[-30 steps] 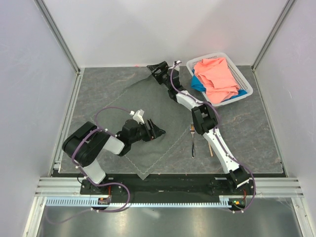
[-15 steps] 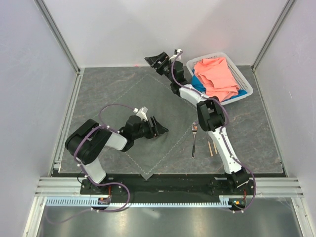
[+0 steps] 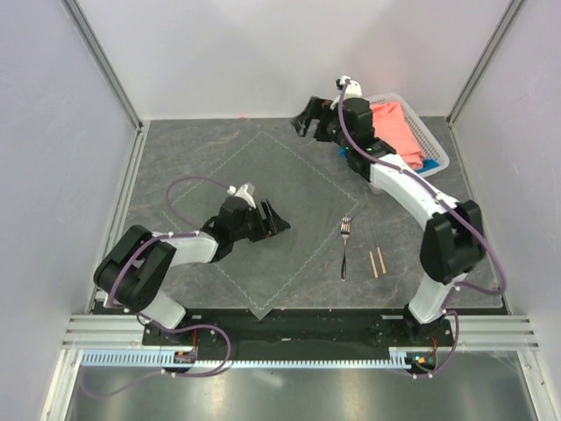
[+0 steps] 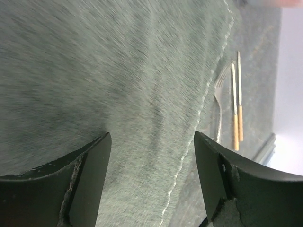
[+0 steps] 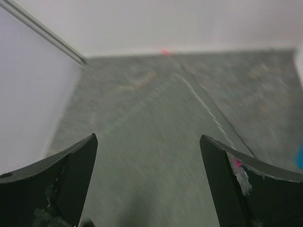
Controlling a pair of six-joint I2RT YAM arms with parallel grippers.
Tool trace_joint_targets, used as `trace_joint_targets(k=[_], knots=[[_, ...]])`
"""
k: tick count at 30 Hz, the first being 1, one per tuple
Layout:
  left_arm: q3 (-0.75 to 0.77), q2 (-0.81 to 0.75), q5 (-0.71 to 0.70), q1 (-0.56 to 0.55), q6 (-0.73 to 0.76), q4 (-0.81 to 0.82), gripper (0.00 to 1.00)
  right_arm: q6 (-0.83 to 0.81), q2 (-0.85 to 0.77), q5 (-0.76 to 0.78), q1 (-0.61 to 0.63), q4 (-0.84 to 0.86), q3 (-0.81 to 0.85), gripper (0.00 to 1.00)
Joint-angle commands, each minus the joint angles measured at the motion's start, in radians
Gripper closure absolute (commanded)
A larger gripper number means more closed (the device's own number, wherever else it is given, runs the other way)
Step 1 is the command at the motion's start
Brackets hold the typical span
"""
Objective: Fold the napkin, place the utensils inside, and roll it up
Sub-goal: Flatten the napkin out
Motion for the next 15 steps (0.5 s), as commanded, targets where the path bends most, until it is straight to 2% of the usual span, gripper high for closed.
trace_joint_targets(k=[1,4,8,11,15], knots=[[0.033,-0.129,-0.075,0.076,0.102,-0.177,0.21,-0.143,-0.105,0.243,-0.005,-0.325,-0.200,0.02],[0.018,-0.177,-0.015,0.181,0.100,-0.212,0.20,-0.124,-0.161,0.317,-0.026,-0.393,-0.315,0.03],[0.027,-0.169,-0.021,0.251,0.126,-0.245,0.20,-0.107,-0.190,0.325,-0.083,-0.410,-0.425,0.13],[0.027,-0.096,0.041,0.322,0.087,-0.237,0.20,-0.104,-0.182,0.308,-0.109,-0.413,-0.455,0.17],[-0.013,0.010,0.121,0.419,0.015,-0.124,0.20,-0.097,-0.178,0.286,-0.117,-0.413,-0.461,0.18]])
